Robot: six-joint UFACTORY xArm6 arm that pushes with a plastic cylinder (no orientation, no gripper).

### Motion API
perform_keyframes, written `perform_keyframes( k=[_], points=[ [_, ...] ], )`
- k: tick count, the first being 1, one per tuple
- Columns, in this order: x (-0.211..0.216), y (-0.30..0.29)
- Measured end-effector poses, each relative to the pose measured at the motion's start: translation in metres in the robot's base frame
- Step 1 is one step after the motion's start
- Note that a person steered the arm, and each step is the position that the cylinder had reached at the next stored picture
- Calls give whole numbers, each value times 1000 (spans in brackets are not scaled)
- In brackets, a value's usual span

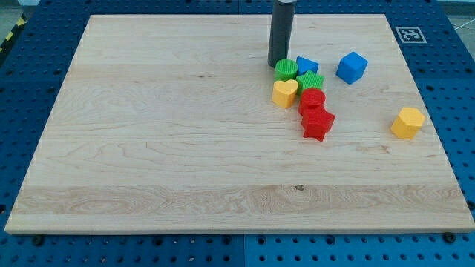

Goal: Push the yellow heart a bit right

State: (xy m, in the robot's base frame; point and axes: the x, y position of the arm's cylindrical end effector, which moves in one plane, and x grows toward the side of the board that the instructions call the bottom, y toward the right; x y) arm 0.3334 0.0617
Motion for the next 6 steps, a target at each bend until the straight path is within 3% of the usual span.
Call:
perform_keyframes(
  k=[3,6],
  points=[
    [50,-47],
    [56,-18]
  ],
)
